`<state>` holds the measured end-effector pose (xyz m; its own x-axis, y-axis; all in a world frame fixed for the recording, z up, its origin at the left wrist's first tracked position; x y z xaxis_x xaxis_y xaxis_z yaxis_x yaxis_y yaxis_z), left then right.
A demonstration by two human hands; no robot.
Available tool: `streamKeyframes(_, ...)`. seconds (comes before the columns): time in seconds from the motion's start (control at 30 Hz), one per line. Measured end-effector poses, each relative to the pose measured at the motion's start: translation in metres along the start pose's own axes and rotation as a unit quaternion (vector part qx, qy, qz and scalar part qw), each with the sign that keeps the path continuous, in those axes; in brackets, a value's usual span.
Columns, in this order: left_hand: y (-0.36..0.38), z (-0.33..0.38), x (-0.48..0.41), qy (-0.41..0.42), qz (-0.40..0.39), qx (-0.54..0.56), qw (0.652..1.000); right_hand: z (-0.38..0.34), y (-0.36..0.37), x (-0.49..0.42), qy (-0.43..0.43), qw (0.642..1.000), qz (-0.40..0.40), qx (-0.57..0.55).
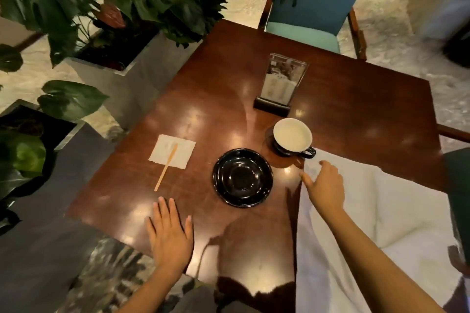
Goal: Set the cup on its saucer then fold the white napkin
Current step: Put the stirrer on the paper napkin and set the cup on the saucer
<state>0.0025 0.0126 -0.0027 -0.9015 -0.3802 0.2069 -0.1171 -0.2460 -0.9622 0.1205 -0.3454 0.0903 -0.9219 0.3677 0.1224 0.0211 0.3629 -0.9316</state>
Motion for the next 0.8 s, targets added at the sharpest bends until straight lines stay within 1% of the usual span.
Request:
streamKeyframes(0.07,-0.002,0.001,0.000,0.000,0.009,-0.001,1.000,0.007,0.003,-0.013,0.003,0.998,-0.033,-0.045)
streamKeyframes(0.23,-0.007,0.004,0.001,-0.007,0.032,-0.012,0.999,0.000,0.005,-0.040,-0.054,0.982,-0.072,-0.165)
streamKeyframes(0.33,-0.006,0.005,0.002,-0.005,0.036,-0.017,0.999,0.005,0.010,-0.051,-0.039,0.972,-0.099,-0.208)
streamKeyframes(0.47,-0.006,0.005,0.003,-0.008,0.044,-0.019,0.999,0.002,0.008,-0.065,-0.074,0.972,-0.104,-0.199)
streamKeyframes(0.63,-0.005,0.004,0.003,-0.012,0.050,-0.024,0.998,0.002,0.008,-0.073,-0.102,0.960,-0.149,-0.216)
streamKeyframes(0.8,-0.005,0.004,0.004,-0.015,0.051,-0.028,0.998,0.001,0.005,-0.077,-0.131,0.958,-0.139,-0.216)
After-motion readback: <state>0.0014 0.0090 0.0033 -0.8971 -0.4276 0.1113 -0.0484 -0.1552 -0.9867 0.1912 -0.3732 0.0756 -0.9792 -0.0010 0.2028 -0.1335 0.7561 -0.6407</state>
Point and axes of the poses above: each hand's wrist, its own x-axis away from the middle knuckle, its own y-axis out of the palm, z = x × y, the point moved 6 cm from there along -x, towards the middle knuckle, and after that the axes turned 3 degrees about -y, right-handed, at the moved point
